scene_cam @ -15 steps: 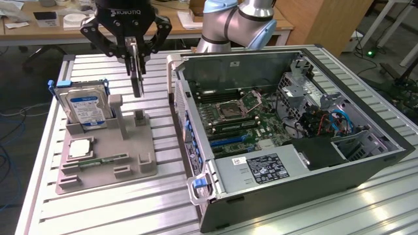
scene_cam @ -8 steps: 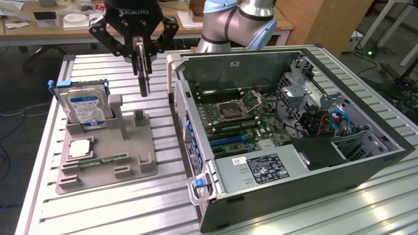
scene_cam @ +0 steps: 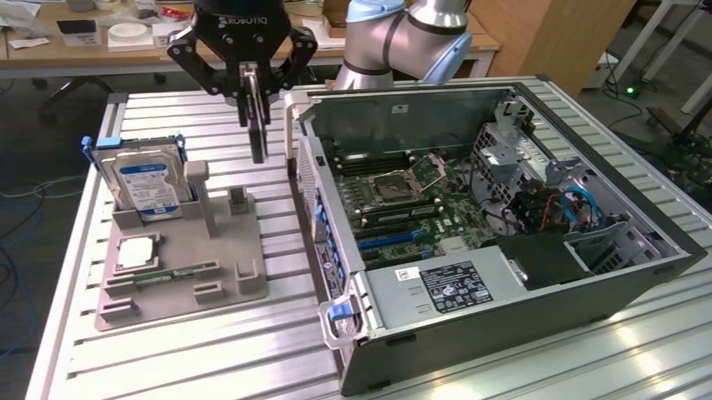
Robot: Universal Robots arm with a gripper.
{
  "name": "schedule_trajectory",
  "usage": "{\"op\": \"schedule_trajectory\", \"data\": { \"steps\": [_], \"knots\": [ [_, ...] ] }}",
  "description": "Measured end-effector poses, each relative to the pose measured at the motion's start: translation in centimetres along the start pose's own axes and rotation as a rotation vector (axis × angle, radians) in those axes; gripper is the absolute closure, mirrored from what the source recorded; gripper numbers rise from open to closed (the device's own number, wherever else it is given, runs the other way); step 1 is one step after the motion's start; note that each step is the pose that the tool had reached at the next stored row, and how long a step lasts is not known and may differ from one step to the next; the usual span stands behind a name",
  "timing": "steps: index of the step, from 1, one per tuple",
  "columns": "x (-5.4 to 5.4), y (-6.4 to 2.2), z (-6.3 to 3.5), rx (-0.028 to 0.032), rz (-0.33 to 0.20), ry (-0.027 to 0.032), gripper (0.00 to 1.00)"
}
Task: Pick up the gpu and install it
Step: 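Pick up the gpu and move the gpu toward the slot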
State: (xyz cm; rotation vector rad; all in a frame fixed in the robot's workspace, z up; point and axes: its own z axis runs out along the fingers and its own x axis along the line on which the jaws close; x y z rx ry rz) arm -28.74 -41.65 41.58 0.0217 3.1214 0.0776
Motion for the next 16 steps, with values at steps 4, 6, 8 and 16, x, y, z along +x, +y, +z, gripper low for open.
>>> {"op": "schedule_trajectory", "data": {
  "steps": [4, 6, 8, 16],
  "knots": [
    [-0.6, 0.01, 0.01, 0.0, 0.0, 0.0, 0.72],
    [-0.8, 0.01, 0.02, 0.0, 0.0, 0.0, 0.72],
    [-1.1, 0.02, 0.03, -0.0001, 0.0, -0.0001, 0.72],
    [-2.1, 0.03, 0.05, -0.0001, 0.0, -0.0001, 0.72]
  ]
}}
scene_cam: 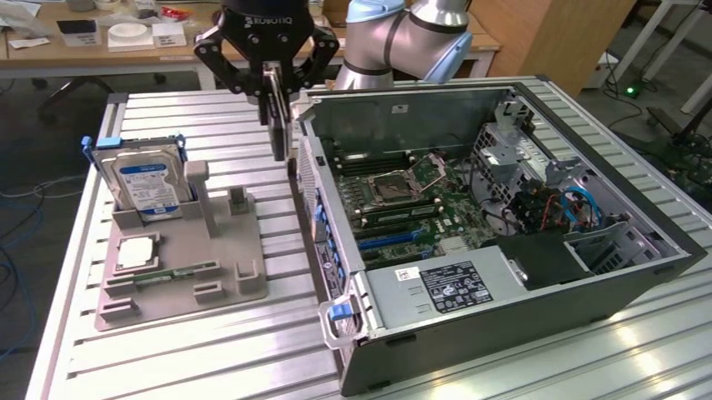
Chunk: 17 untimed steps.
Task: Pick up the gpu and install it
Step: 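Pick up the gpu and move the gpu toward the slot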
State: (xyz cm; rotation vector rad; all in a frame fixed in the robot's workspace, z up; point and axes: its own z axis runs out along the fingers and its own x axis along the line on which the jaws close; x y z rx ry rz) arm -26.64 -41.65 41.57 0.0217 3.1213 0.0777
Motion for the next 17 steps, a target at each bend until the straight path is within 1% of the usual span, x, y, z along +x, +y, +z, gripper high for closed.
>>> {"op": "schedule_trajectory", "data": {
  "steps": [8, 17],
  "knots": [
    [-0.9, 0.01, 0.02, -0.0007, 0.0, 0.0, 0.72],
    [-2.4, 0.03, 0.08, -0.0013, 0.0, -0.0001, 0.72]
  ]
}}
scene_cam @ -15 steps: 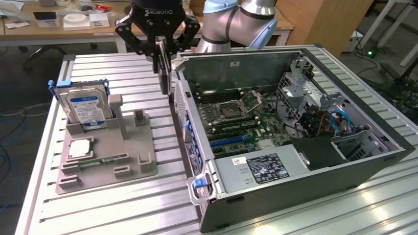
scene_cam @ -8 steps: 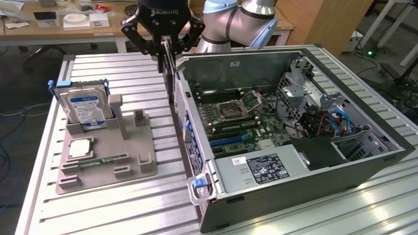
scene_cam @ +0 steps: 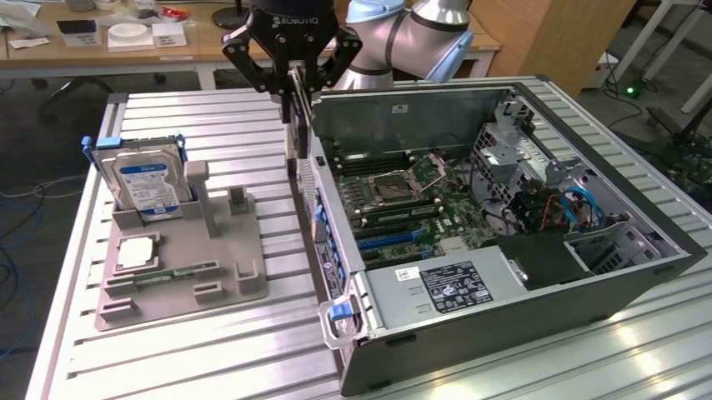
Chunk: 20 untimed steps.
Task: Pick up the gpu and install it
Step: 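Pick up the gpu and move the gpu toward the slot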
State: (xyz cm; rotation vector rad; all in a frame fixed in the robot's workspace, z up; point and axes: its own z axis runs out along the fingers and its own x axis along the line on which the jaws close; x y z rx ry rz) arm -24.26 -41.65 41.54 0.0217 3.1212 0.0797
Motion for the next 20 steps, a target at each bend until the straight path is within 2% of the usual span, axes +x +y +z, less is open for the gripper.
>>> {"op": "schedule_trajectory", "data": {
  "steps": [13, 20],
  "knots": [
    [-1.2, 0.01, 0.08, 0.0002, 0.0, 0.0002, 0.72],
    [-2.3, 0.03, 0.11, 0.0002, 0.0, 0.0002, 0.72]
  ]
}}
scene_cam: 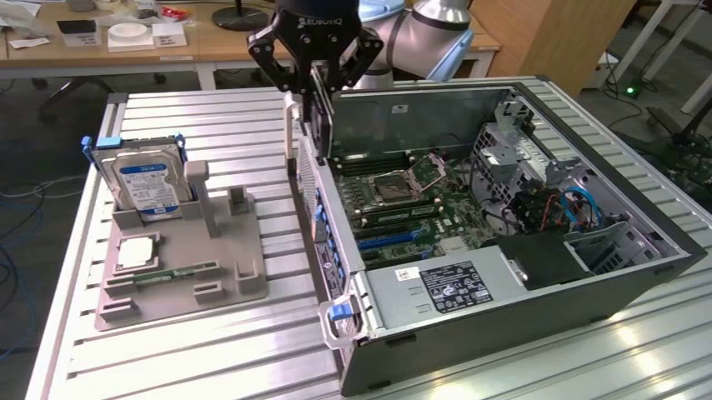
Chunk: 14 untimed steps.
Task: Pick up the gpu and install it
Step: 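Pick up the gpu and move the gpu toward the slot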
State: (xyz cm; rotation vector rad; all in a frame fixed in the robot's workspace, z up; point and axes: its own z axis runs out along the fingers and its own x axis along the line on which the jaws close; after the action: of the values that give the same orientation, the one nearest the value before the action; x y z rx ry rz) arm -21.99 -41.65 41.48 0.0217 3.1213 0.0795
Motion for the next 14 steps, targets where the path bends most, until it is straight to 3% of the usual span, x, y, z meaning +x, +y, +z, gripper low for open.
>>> {"op": "schedule_trajectory", "data": {
  "steps": [14],
  "knots": [
    [-2.4, 0.03, 0.08, -0.0001, 0.0, -0.0001, 0.72]
  ]
}}
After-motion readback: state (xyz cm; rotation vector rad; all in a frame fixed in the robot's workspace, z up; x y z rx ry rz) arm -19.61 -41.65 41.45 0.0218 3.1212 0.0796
